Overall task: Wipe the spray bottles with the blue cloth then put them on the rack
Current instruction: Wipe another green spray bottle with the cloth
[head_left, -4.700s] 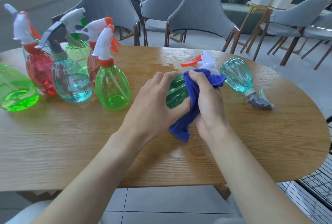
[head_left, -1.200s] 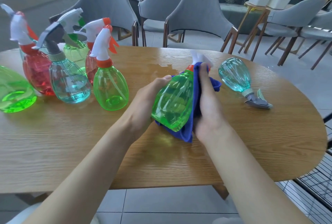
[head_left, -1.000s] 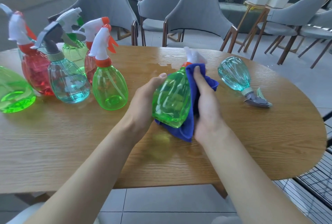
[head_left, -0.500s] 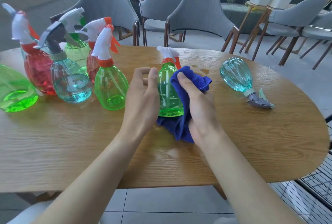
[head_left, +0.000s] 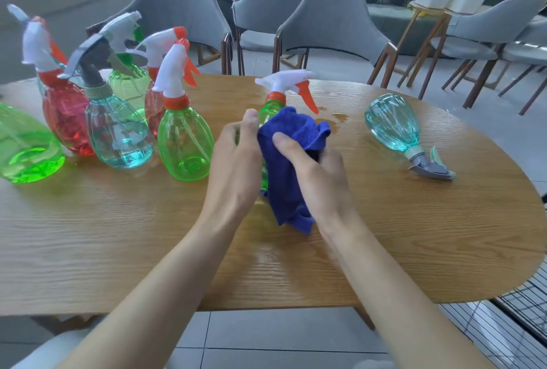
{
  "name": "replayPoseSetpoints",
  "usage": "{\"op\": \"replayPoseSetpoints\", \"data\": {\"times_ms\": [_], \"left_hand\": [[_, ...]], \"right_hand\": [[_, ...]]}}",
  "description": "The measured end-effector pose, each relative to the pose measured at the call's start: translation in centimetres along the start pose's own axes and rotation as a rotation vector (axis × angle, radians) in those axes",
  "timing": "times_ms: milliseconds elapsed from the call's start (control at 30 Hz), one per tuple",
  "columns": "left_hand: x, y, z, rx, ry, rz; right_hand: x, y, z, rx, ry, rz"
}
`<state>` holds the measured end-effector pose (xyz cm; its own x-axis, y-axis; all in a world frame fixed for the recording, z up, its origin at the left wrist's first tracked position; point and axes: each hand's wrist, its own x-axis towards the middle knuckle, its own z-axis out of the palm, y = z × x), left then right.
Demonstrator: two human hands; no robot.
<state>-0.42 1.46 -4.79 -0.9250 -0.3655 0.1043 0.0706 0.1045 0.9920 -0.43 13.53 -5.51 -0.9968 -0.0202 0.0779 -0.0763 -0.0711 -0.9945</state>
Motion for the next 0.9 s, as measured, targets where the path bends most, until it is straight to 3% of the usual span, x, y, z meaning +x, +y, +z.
{"op": "replayPoseSetpoints", "data": {"times_ms": [133,300,533,667,767,900], "left_hand": [[-0.5,0.6,-0.1,0.021,-0.033,0.099],[-2.2,0.2,0.8,0.067,-0.218,0.162],[-1.0,0.2,0.7,0.017,-0.078,0.095],[-1.3,1.0,0.3,0.037,-0.189,0.116],[-1.8,1.1,0.5,0.047,-0.234,0.148],[-1.1,1.0,0.6,-0.031,-0.104,0.041]], "right_hand": [[0.1,-0.7,0.1,0.032,-0.008,0.031],[0.9,-1.9,-1.0,0.209,0.158,0.060],[0.0,-0.9,0.2,0.195,0.039,0.034],[0.5,-1.4,-0.6,0.086,0.105,-0.005],[0.8,-1.5,-1.0,0.174,0.127,0.051],[0.1,-0.7,0.1,0.157,0.059,0.027]]}}
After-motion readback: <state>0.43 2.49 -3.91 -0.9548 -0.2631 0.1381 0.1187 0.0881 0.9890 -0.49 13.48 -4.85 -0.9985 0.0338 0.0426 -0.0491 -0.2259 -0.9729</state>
